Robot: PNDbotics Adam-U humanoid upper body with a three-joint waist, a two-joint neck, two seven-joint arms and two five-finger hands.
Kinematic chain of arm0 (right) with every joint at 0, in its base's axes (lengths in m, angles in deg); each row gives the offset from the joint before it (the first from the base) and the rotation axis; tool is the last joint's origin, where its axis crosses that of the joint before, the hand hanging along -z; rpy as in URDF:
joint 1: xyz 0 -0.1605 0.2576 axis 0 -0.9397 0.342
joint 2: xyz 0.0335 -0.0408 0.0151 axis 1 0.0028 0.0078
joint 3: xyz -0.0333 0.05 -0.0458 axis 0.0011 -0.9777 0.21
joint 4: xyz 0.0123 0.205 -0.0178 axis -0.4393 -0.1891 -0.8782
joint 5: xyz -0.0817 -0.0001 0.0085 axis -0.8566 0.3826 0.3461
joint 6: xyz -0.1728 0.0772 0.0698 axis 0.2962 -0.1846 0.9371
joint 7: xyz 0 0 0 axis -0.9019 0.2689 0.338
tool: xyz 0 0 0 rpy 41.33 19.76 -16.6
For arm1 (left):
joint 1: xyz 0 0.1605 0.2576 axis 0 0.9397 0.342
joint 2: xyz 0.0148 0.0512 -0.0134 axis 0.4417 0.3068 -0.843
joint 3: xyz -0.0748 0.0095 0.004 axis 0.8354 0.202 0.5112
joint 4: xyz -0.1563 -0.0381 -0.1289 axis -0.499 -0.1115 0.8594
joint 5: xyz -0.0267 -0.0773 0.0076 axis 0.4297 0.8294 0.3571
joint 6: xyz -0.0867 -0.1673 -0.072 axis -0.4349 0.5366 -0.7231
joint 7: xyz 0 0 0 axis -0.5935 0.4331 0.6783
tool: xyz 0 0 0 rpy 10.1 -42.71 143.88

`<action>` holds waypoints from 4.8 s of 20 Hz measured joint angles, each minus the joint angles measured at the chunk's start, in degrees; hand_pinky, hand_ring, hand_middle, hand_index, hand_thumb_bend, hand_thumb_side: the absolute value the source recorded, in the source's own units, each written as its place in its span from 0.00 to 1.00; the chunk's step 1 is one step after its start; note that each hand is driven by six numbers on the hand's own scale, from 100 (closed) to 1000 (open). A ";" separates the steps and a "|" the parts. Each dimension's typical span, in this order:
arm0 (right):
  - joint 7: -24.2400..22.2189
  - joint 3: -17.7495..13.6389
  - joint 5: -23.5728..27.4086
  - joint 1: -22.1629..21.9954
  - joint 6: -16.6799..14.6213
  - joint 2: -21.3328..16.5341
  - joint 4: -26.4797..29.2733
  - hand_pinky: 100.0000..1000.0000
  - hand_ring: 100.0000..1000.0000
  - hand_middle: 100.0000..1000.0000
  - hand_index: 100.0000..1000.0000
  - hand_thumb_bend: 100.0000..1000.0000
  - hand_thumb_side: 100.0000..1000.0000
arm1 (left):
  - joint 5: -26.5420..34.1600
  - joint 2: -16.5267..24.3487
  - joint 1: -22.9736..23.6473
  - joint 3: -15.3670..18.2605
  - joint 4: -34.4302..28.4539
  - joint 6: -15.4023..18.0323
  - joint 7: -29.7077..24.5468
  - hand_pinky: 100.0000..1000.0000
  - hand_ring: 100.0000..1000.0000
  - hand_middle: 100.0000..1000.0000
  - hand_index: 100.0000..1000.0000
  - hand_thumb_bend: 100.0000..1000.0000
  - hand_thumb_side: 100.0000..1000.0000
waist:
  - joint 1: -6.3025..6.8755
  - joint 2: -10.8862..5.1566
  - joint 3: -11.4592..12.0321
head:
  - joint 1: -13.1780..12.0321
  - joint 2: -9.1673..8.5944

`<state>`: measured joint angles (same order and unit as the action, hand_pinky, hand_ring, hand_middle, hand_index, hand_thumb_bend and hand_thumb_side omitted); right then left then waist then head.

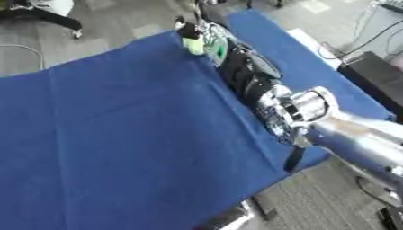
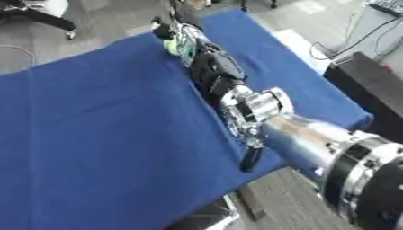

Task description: Pick up the objects with one hand, pass them to the other hand, and then place them into the box on the other side of the table.

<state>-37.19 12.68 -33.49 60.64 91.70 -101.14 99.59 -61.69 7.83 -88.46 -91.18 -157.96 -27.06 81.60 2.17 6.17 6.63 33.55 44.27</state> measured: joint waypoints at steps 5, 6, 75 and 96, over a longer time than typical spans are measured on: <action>1.74 0.40 0.03 -0.69 2.49 -0.92 -3.23 0.91 0.83 0.89 1.00 0.00 0.45 | 0.00 -0.01 0.04 -0.01 0.01 -0.09 -0.09 0.69 0.60 0.65 0.87 0.00 0.80 | 0.00 0.00 0.00 | 0.80 0.00; 1.79 0.59 0.22 -0.87 2.78 -1.01 -3.93 0.91 0.84 0.89 1.00 0.00 0.48 | -0.01 -0.01 0.04 -0.01 0.01 -0.14 -0.14 0.69 0.60 0.65 0.87 0.00 0.80 | 0.00 0.00 0.00 | 0.91 0.00; -1.78 10.25 3.62 -2.20 -6.83 -2.39 -2.64 0.94 0.88 0.92 1.00 0.00 0.13 | 0.64 -0.50 0.02 -0.04 -0.31 -0.47 -0.11 0.67 0.59 0.64 0.88 0.00 0.83 | 1.12 1.55 0.85 | 5.40 0.00; -5.45 -0.05 -11.92 -1.63 -6.86 -2.63 6.68 0.90 0.74 0.85 1.00 0.00 0.41 | 0.63 -0.49 0.09 -0.03 -0.32 -0.54 -0.02 0.67 0.60 0.65 0.88 0.00 0.83 | 1.12 1.55 0.11 | 5.62 0.00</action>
<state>-42.64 12.63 -45.41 59.00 84.85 -103.77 106.26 -61.06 7.34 -88.37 -91.21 -158.27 -27.60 81.58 3.29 7.72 6.74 39.17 44.27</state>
